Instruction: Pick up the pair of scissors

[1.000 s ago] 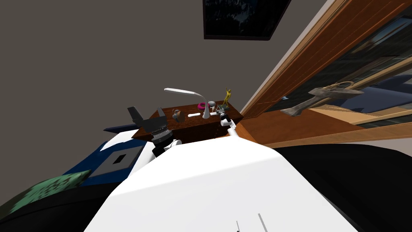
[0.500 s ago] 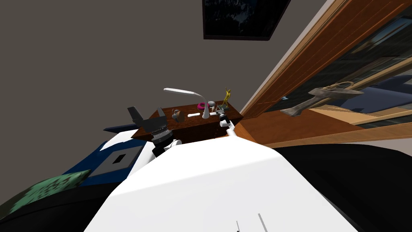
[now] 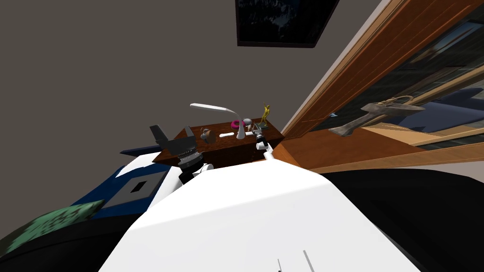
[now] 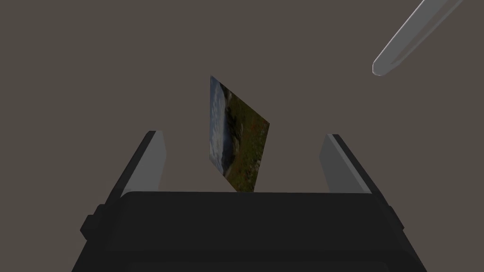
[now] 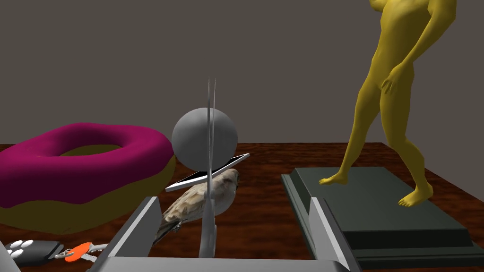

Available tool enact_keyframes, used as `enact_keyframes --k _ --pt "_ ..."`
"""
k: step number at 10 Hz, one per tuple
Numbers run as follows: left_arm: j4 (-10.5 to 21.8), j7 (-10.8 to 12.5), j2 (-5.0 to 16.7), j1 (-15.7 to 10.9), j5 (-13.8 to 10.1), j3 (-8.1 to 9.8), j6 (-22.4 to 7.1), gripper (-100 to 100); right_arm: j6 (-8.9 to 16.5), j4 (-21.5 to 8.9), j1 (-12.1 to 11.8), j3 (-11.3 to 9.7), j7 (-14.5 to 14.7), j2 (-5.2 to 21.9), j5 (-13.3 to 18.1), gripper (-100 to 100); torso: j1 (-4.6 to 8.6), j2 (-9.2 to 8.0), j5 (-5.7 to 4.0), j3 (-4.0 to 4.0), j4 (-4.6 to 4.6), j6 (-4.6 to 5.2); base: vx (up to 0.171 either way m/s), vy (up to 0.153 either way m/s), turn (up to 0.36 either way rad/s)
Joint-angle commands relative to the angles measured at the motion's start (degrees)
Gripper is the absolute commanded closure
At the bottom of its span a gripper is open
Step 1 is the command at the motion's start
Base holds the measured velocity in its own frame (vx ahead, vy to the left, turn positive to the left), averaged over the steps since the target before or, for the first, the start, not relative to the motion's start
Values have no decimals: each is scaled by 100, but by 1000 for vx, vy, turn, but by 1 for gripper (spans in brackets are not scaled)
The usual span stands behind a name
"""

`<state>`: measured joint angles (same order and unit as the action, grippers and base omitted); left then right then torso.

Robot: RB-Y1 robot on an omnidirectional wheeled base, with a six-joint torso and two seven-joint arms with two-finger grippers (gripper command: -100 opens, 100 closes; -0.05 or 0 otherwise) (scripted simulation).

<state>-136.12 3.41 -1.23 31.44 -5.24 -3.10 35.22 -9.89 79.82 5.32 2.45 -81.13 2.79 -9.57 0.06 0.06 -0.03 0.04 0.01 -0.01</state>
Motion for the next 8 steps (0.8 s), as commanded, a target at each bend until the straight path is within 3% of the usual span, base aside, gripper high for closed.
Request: enact_keyframes --k 1,4,5,6,7,8 --pt "0 0 0 0 0 0 0 0 -140 -71 0 10 43 -166 -6 -100 0 0 0 0 0 0 0 -25 -9" --pt "0 0 0 0 0 0 0 0 -279 -152 2 24 90 -462 -11 -100 -1 0 0 0 0 0 -2 -22 -7" --pt "0 0 0 0 0 0 0 0 -279 -160 -1 16 69 -389 -16 -100 -3 -1 1 -1 0 0 -2 -7 1" --pt "0 0 0 0 0 0 0 0 -285 -157 -6 14 72 -399 -15 0 -6 -1 1 -1 0 0 0 0 0" --pt "0 0 0 0 0 0 0 0 -157 -167 160 184 151 -454 -16 -100 -8 0 2 0 0 0 53 -15 106" --pt "0 0 0 0 0 0 0 0 -238 -172 79 102 101 -419 -19 -100 -4 16 2 8 2 -2 35 -13 30"
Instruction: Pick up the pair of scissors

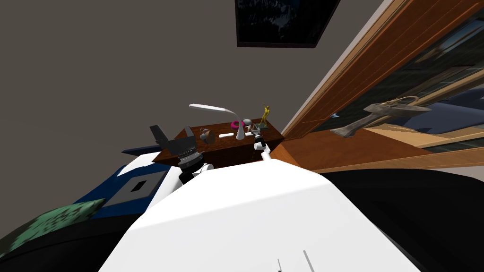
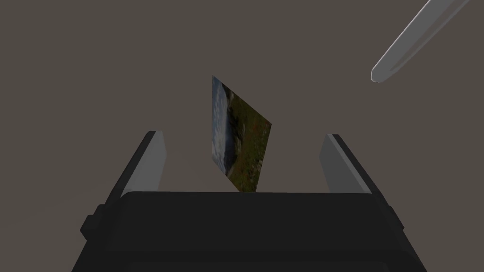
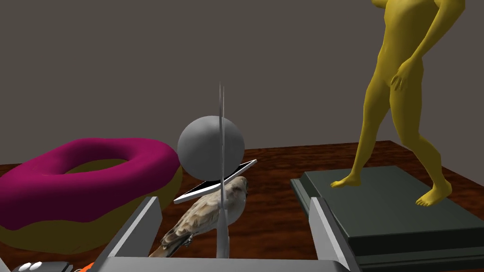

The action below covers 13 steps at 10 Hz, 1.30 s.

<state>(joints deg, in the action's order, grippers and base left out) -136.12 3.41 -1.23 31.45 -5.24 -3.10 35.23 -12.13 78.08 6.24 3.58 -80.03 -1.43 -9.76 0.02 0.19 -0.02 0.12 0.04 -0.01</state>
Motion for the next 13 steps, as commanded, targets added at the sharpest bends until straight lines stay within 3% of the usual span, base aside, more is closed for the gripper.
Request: enact_keyframes --k 1,5,6,7,13 --pt "0 0 0 0 0 0 0 0 0 0 0 0 0 0 0 100 0 0 0 0 0 0 0 0 0" --pt "0 0 0 0 0 0 0 0 -1 0 -1 -1 -1 0 0 100 -4 -13 1 -8 -3 -1 0 0 0" --pt "0 0 0 0 0 0 0 0 -1 0 -1 -1 -1 0 0 0 -4 -13 1 -8 -3 -1 0 0 0" --pt "0 0 0 0 0 0 0 0 121 8 56 -9 -14 239 0 -100 -4 -13 1 -8 -3 -1 -3 23 11" --pt "0 0 0 0 0 0 0 0 832 55 374 -9 -94 786 -2 -100 -18 -15 4 -9 -4 -1 -6 41 -3"
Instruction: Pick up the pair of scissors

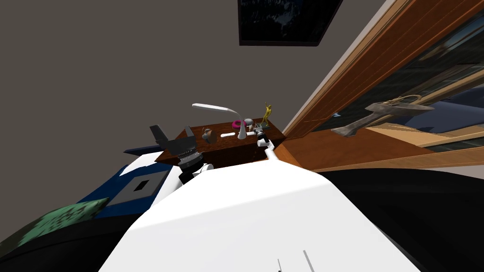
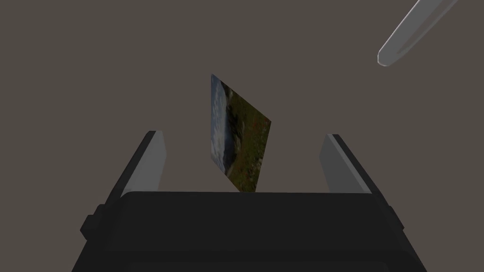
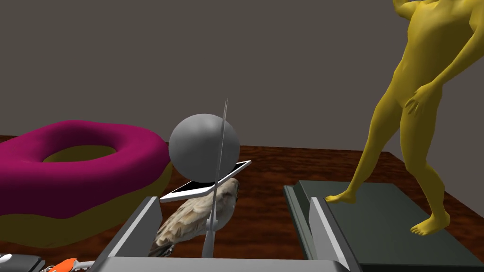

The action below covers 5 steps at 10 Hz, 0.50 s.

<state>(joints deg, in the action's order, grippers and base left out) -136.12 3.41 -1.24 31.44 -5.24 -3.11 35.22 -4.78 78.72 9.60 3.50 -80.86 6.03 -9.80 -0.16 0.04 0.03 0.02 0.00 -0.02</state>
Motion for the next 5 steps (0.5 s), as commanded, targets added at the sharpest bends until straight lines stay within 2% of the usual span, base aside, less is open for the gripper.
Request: enact_keyframes --k 1,5 --pt "0 0 0 0 0 0 0 0 261 2 109 6 -30 99 0 -100 0 0 0 0 0 0 -9 32 -18" --pt "0 0 0 0 0 0 0 0 957 50 429 51 -116 254 -6 -100 4 2 -1 1 1 0 -6 25 -25"
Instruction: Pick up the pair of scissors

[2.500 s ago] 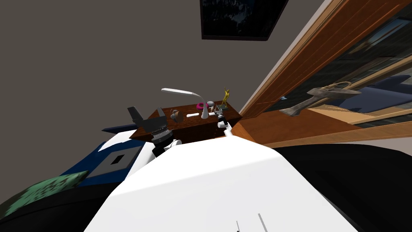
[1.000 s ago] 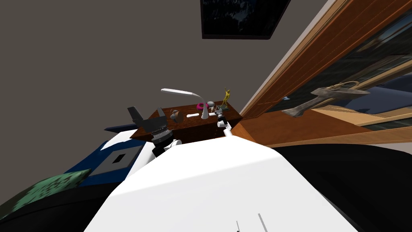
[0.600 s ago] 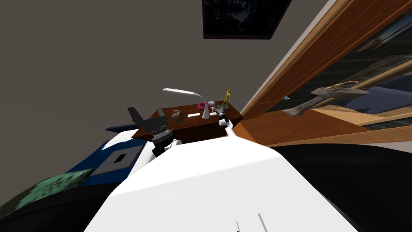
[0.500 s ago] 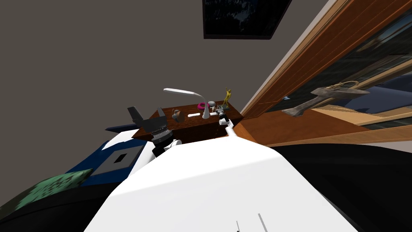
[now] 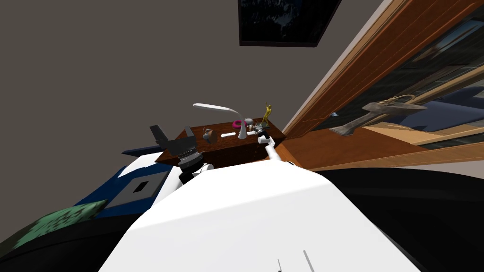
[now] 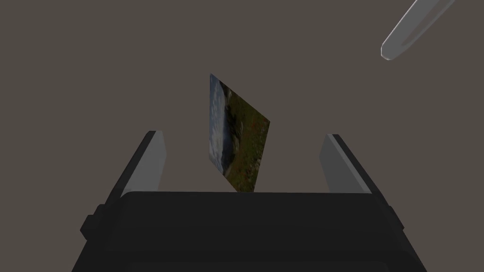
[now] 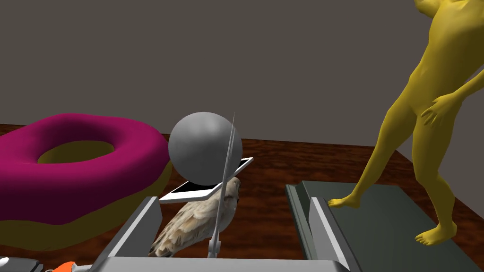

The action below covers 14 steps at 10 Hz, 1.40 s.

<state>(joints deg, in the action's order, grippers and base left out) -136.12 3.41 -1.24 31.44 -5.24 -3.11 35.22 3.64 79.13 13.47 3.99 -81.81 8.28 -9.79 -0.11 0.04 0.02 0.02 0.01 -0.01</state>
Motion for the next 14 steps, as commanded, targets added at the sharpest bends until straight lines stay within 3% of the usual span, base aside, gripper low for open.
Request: enact_keyframes --k 1,8,9,13,14 --pt "0 0 0 0 0 0 0 0 169 9 41 2 -22 28 -6 -100 0 0 0 0 0 0 -7 13 -7" --pt "0 0 0 0 0 0 0 0 1237 61 498 86 -132 94 -12 -100 5 1 -1 1 1 0 -5 9 -24" --pt "0 0 0 0 0 0 0 0 1265 61 498 86 -132 94 -12 -100 6 1 -2 1 1 0 -4 5 -13" --pt "0 0 0 0 0 0 0 0 1940 79 786 146 -189 90 -12 -100 7 0 -2 0 1 0 -6 5 -31" --pt "0 0 0 0 0 0 0 0 1972 79 786 146 -189 90 -12 -100 8 1 -2 0 1 0 -4 2 -13"
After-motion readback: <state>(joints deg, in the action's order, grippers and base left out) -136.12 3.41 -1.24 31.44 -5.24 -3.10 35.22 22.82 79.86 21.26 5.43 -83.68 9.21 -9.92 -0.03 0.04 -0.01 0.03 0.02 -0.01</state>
